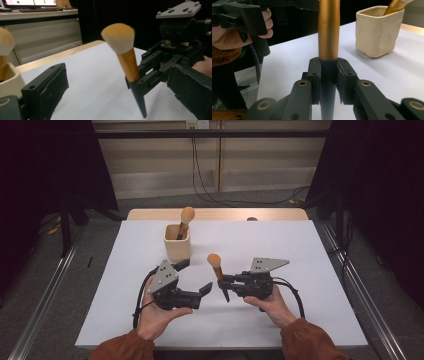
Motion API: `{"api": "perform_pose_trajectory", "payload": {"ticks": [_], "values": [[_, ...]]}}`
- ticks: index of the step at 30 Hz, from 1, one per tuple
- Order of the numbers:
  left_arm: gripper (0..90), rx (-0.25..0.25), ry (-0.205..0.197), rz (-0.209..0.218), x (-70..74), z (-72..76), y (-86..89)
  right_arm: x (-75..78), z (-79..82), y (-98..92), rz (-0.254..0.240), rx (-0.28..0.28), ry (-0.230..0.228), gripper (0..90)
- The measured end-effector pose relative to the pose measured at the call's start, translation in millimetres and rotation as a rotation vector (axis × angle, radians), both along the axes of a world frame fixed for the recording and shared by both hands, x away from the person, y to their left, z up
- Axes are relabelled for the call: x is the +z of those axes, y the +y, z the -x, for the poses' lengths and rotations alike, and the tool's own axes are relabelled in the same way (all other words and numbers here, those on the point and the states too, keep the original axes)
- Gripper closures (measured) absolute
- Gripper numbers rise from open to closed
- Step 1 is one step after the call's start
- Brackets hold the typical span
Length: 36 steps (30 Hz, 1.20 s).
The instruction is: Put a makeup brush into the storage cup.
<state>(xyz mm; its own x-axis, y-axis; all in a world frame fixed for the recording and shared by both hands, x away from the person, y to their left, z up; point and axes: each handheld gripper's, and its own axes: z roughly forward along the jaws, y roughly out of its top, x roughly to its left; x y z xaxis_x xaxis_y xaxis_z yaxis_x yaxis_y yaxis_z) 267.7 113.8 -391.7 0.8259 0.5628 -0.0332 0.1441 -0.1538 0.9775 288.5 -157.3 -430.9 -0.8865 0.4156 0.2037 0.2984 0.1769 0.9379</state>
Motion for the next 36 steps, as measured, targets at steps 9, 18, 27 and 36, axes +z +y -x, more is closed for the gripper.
{"api": "perform_pose_trajectory", "payload": {"ticks": [9,18,27,36], "values": [[4.7,-0.003,0.034,0.031,-2.8,-10.7,-20.9,-1.1,0.5,3.3,0.000,-0.007,0.002,75.3],[11.6,0.006,0.074,0.052,-10.1,-18.6,-32.3,0.3,1.2,5.0,-0.003,0.000,-0.002,75.3],[30.8,0.007,0.122,0.060,-15.8,-21.7,-33.9,-1.7,1.8,8.2,-0.004,-0.018,0.002,75.3],[42.5,0.003,0.161,0.089,-14.5,-23.0,-31.9,-2.5,1.5,6.0,-0.011,-0.042,0.006,75.3]]}}
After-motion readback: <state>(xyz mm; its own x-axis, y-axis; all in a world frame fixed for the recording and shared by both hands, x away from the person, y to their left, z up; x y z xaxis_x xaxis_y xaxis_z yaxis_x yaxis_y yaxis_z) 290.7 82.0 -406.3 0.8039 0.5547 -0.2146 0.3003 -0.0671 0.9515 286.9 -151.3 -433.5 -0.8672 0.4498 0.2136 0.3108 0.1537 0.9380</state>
